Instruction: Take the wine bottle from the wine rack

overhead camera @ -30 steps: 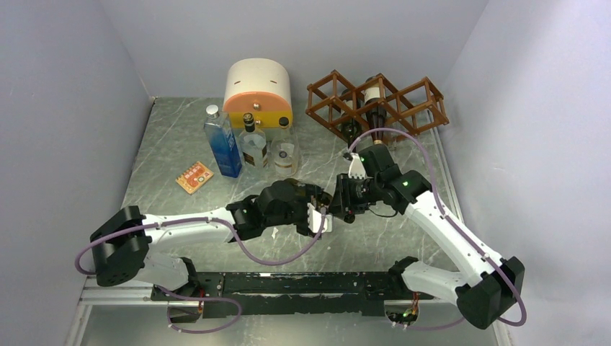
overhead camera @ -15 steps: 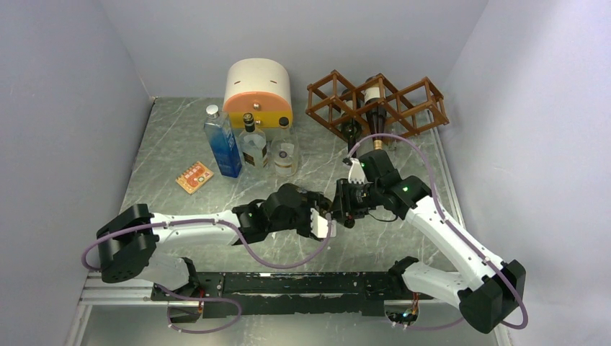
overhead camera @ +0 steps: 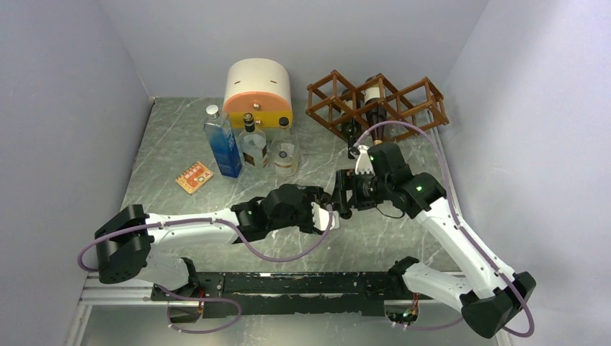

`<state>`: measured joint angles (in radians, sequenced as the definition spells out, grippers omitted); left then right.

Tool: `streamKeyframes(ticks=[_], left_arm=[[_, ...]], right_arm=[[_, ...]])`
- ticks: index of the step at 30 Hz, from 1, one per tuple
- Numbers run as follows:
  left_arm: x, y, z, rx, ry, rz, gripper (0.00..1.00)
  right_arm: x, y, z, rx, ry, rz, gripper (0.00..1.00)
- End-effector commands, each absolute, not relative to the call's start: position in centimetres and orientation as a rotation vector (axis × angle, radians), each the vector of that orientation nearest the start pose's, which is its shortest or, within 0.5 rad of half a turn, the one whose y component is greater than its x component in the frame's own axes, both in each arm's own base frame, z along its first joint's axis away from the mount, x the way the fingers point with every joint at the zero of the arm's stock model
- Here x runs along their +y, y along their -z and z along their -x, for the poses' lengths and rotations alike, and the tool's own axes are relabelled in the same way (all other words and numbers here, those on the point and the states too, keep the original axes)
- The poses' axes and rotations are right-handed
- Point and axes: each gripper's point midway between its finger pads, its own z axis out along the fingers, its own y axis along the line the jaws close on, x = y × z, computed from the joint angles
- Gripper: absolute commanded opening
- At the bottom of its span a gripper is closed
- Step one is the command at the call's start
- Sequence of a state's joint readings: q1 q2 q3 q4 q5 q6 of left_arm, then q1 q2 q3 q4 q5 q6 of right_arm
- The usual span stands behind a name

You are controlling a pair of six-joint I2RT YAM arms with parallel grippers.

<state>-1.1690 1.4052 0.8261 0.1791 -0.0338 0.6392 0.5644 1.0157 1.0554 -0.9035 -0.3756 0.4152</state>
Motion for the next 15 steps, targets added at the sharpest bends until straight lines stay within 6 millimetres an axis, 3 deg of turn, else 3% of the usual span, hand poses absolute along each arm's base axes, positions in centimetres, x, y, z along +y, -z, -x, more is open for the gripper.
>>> streamKeyframes(ticks=[1,6,12,15], left_arm=[[-38.7,-20.6,-21.3,1.201,0.286,-1.372,0.07],[-38.4,-21.9,-22.0,1.228,0.302,-1.301,0.07],[-37.7,-24.9,-22.5,1.256,0.403,-1.129,0.07],[-37.3,-26.8,-23.2,1.316,0.474,-0.988,0.07]], right_arm=[[20.0,-24.5,-18.5,2.375,-0.839,0.339,0.83],[17.9,-28.3,-21.2,2.274,-0.656,0.236,0.93],[13.4,-37.6,-23.0,1.995,-0.493,0.023,1.0],[11.4,-40.6,-22.6,1.86,-0.468,-0.045,1.0]])
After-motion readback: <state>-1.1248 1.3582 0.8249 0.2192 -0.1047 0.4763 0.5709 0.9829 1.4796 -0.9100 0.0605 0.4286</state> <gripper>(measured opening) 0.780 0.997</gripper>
